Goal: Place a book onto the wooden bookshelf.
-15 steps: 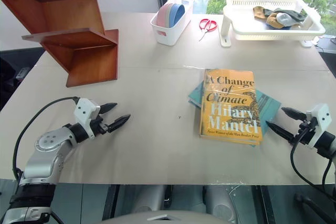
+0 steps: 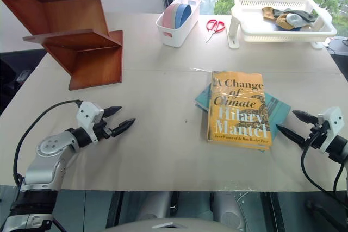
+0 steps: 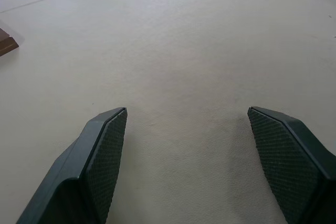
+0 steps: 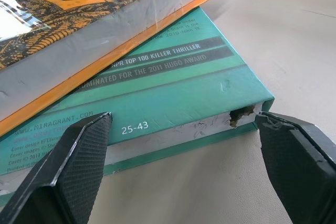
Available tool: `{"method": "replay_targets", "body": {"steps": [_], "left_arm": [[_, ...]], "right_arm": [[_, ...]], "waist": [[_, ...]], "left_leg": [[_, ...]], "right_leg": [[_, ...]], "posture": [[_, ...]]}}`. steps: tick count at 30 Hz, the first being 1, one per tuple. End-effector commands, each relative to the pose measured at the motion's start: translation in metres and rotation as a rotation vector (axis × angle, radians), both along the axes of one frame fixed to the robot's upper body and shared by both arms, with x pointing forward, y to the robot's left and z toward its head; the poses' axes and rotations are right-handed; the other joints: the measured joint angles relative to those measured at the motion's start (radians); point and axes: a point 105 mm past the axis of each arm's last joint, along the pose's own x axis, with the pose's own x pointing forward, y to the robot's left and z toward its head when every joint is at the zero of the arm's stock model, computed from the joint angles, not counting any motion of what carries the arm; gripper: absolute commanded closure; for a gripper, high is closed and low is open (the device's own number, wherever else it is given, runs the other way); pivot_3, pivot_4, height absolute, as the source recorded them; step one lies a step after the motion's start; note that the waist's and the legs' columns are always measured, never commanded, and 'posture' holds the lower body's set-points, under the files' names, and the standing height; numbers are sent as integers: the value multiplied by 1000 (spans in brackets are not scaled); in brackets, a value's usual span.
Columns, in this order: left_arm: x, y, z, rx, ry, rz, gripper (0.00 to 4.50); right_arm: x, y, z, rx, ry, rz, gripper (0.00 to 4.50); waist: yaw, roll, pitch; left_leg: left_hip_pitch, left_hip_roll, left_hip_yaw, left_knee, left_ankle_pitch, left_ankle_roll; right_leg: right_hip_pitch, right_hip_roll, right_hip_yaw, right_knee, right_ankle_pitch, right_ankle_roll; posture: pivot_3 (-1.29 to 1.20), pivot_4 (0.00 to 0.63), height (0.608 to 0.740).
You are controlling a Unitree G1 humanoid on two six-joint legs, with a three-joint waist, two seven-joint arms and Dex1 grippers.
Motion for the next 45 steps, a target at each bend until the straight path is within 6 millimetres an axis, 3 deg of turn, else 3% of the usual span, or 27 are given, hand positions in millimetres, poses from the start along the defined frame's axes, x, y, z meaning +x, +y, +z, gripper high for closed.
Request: {"method": "replay_targets", "body": {"steps": [1, 10, 15, 20, 28, 33, 40, 45], "left_arm": [[1, 0, 12, 5, -42, -13, 646], [1, 0, 12, 5, -46, -15, 646], [2, 4, 21, 18, -56, -34, 646], [-3, -1, 56, -66, -91, -157, 646], [-29, -3, 114, -85, -37, -413, 646], [-37, -6, 138, -70, -59, -470, 646], [-37, -13, 143, -38, -74, -485, 646], [-39, -15, 144, -32, -73, -493, 646]], "right_arm": [[-1, -1, 3, -23, -6, 9, 0], [0, -1, 7, -9, -22, 5, 0], [15, -8, 24, -42, -141, -56, 0], [27, -2, 31, -52, -213, -50, 0], [49, 28, 21, -125, -232, 32, 0], [72, 9, 41, -87, -313, -144, 0], [77, -1, 12, 27, -103, -234, 0], [64, 19, -15, 182, 85, -177, 0]], "waist": [[0, 0, 0], [0, 0, 0], [-2, 0, 0], [-2, 0, 0], [-4, 2, 1], [-7, 2, 2], [-3, 2, 2], [-1, 1, 1]], "left_leg": [[0, 0, 0, 0, 0, 0], [0, 0, 0, 0, 0, 0], [0, 0, 0, 0, 0, 0], [0, 0, 1, 0, 0, 0], [0, 0, 1, 0, 0, 0], [0, 1, 1, 1, 0, 0], [-1, 1, 1, 0, 0, 0], [0, 1, 1, 1, 0, 0]], "right_leg": [[0, 0, 0, 0, 0, 0], [0, 0, 0, 0, 0, 0], [0, 0, 0, 0, 0, 0], [0, 0, 0, 1, 0, 0], [0, 1, 0, 1, 0, 0], [-1, 1, 0, 1, 0, 0], [-1, 1, -1, 0, 0, 0], [1, 1, -2, 1, 0, 0]], "posture": [[0, 150, 740], [0, 150, 740], [0, 150, 740], [0, 150, 740], [0, 150, 740], [0, 150, 740], [0, 150, 740], [0, 150, 740]]}}
